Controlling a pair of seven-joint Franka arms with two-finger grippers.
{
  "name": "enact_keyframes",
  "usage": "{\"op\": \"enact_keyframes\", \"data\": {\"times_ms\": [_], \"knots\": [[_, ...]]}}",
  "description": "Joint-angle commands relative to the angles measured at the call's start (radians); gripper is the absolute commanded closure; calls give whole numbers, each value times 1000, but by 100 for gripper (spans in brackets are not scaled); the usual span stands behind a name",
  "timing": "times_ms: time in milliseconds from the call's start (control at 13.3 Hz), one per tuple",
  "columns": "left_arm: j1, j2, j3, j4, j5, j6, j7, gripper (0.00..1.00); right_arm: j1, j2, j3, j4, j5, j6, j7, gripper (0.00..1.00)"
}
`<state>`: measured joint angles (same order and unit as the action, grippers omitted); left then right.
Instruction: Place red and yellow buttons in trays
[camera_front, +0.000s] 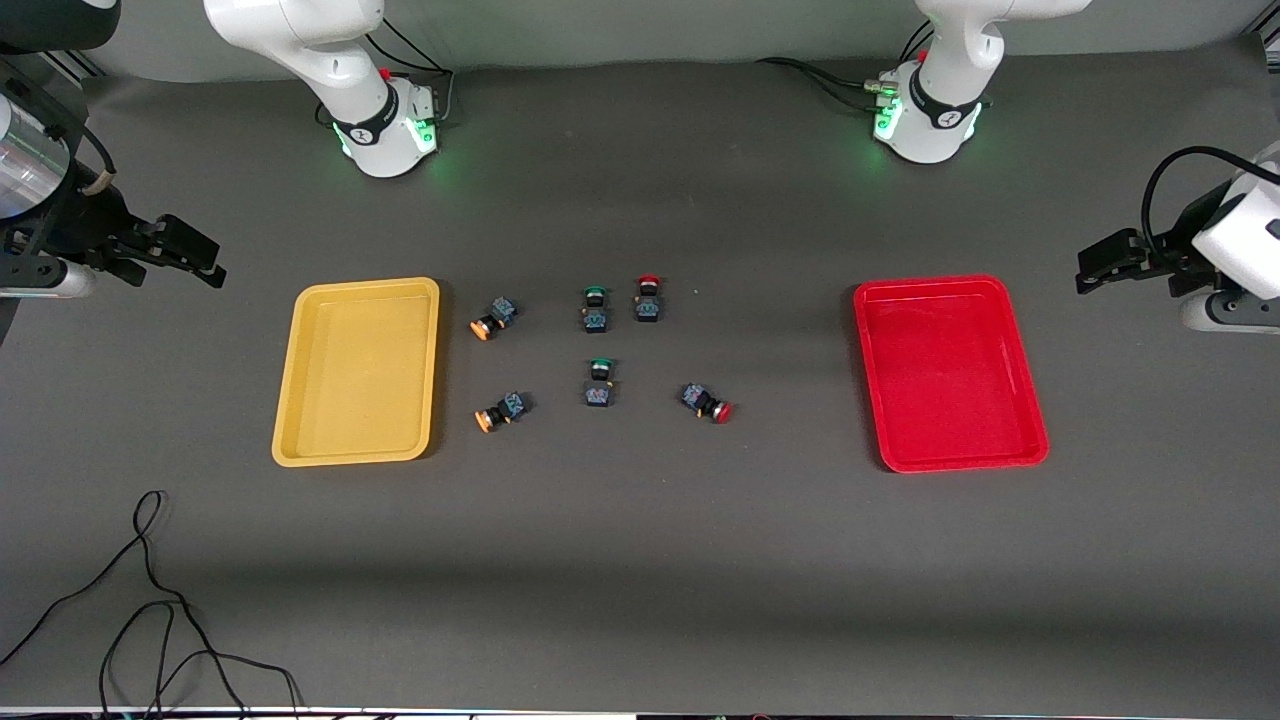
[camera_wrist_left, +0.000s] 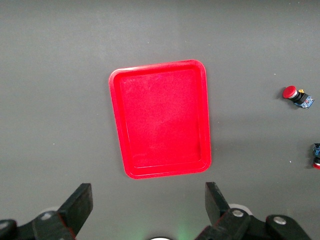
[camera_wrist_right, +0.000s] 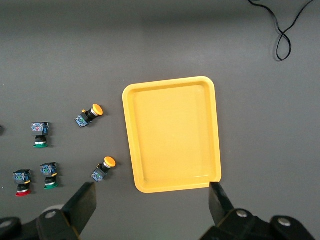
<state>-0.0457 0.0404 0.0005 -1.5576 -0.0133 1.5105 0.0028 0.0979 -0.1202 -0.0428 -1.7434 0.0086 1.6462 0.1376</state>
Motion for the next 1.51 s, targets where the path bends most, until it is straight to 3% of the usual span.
{"op": "enact_keyframes", "data": {"times_ms": [0, 301, 677, 1129, 1430], "knots": [[-10, -13, 1, 5, 6, 2, -10, 0, 5, -7, 0, -7, 11, -2, -23, 0], [-8, -13, 1, 5, 4, 2, -11, 0, 5, 45, 52, -10, 13, 1, 23, 0], [-10, -11, -2, 5, 3, -35, -1, 0, 5, 122, 155, -47, 16, 69, 279, 0], [-63, -13, -46, -4, -2, -75, -55, 0, 6, 111, 279, -326, 54, 322, 644, 0], [-88, -11, -95, -12, -4, -73, -122, 0, 31, 120, 327, -491, 60, 496, 810, 0]]}}
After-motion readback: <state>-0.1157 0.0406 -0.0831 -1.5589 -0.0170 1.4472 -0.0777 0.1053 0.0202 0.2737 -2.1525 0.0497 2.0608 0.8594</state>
